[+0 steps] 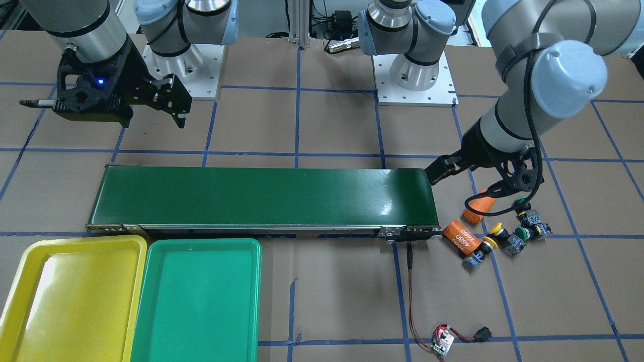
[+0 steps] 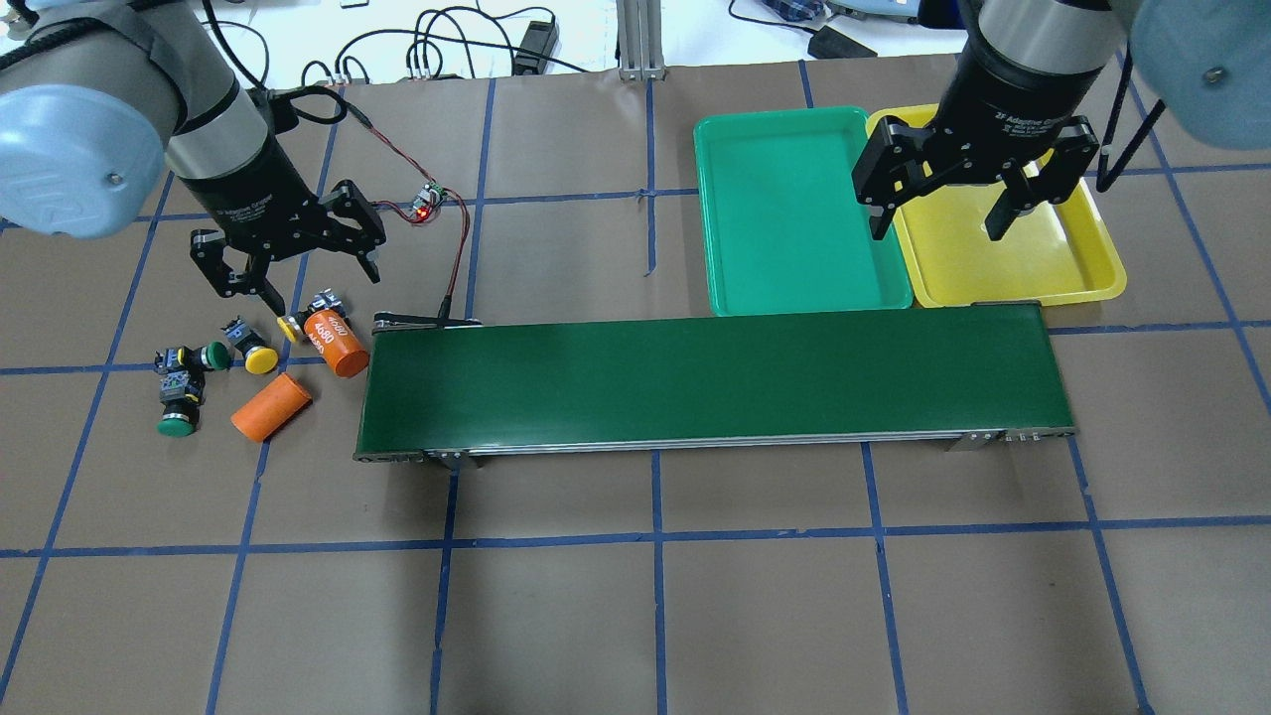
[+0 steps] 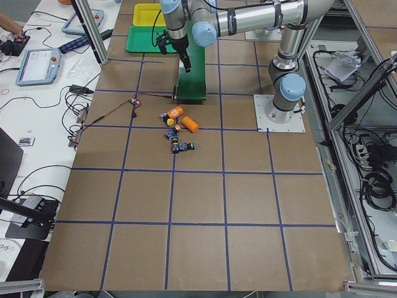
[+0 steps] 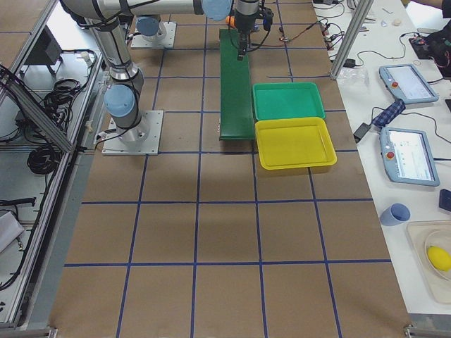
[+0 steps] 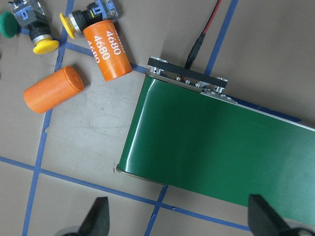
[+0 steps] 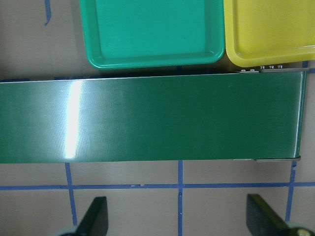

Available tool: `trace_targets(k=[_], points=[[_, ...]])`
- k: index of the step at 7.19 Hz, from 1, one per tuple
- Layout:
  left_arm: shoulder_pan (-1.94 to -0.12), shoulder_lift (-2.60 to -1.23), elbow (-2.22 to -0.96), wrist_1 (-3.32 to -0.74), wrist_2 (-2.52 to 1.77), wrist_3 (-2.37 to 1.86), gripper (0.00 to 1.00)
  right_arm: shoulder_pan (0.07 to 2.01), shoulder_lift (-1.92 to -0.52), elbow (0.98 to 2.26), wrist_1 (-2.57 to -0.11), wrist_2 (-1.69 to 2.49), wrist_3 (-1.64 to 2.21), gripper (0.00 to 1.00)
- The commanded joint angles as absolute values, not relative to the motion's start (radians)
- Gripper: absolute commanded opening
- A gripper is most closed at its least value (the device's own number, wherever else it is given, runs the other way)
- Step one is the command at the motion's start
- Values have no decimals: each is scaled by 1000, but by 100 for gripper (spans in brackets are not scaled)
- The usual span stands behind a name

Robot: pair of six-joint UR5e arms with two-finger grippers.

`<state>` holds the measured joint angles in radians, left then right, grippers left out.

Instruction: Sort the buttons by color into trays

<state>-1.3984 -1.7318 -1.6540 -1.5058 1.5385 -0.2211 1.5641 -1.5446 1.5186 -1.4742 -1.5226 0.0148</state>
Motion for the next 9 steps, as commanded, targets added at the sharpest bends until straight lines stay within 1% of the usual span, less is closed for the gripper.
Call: trace_targets(k=[1, 4, 9], points=[[-1335, -1772, -1678, -1467, 1531, -232, 100, 1565, -1545, 1519, -1474, -1523, 14, 100], [-1339, -1790, -1678, -1434, 1529, -233, 100, 1565, -1545, 1519, -1474, -1523, 15, 100], [-1347, -1781, -1677, -1436, 1534, -236, 100, 1565, -1545, 1519, -1476, -1522, 15, 100]])
